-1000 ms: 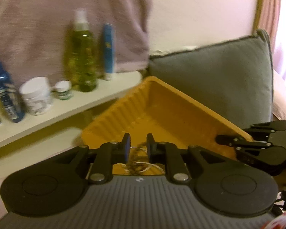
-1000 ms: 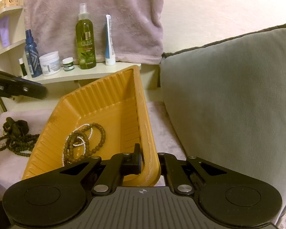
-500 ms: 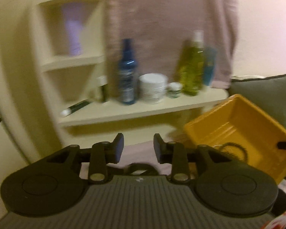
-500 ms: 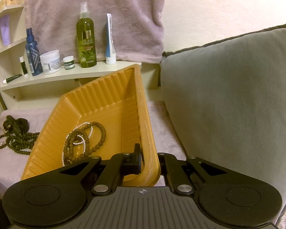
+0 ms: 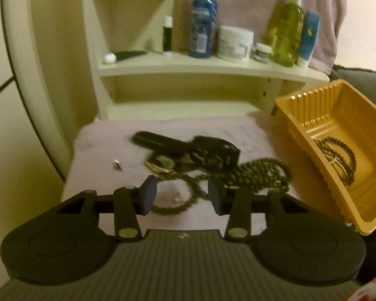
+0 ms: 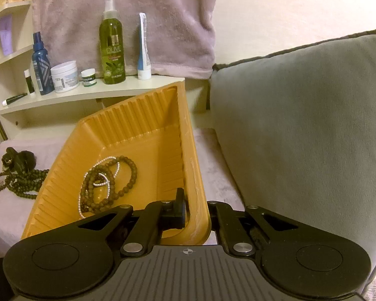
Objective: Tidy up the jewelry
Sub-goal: 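Grasp the dark bead strand in the pile with the left tool, then lift the dark bead strand high above the pile with the left tool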
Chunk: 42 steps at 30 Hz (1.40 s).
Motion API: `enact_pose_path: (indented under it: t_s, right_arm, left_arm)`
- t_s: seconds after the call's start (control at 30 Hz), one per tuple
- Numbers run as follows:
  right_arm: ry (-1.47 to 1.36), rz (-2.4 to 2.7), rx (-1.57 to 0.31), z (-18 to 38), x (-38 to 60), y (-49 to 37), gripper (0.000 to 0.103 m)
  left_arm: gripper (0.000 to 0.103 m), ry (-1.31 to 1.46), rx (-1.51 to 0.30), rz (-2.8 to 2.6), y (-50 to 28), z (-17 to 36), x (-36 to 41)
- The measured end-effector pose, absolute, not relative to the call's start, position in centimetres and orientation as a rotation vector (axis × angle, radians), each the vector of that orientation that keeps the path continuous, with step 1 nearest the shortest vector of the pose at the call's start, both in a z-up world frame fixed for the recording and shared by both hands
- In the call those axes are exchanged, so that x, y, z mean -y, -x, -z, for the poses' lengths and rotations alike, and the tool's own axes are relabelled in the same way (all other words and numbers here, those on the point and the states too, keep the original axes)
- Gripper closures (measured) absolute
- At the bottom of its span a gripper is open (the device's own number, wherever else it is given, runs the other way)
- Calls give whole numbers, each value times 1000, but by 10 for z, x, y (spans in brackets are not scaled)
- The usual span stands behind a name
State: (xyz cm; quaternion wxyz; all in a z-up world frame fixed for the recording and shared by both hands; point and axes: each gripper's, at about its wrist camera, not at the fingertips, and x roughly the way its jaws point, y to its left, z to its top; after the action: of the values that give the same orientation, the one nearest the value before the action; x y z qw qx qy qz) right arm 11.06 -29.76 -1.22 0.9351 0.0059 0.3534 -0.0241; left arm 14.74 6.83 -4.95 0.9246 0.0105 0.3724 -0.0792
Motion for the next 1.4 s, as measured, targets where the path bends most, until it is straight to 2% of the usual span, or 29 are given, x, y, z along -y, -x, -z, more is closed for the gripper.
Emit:
enact_pose_path:
  t_s: [0.13, 0.27, 0.4, 0.53, 0.83, 1.0, 1.4]
  right_arm:
    - [-11, 48, -723, 12, 298, -112, 98]
    - [-8, 48, -724, 13, 298, -112, 98]
    - [-9, 52, -728, 15, 300, -113, 98]
    - [-8, 51, -730, 15, 300, -113, 98]
    - [-11, 51, -731, 15, 300, -113, 98]
    - [-12, 51, -728, 15, 300, -113, 98]
    - [-11, 48, -714, 12, 298, -112, 98]
  left_arm:
    - [64, -56, -790, 175, -155, 63, -54]
    - [73, -64, -800, 178, -163, 73, -48]
    - [77, -63, -806, 175, -170, 79, -46]
    - [89, -70, -802, 167, -175, 82, -44]
    - [97, -97, -803, 180, -171, 80, -41]
    - [97, -95, -773, 212, -166, 58, -42]
    - [97, -95, -601, 325, -166, -39, -34]
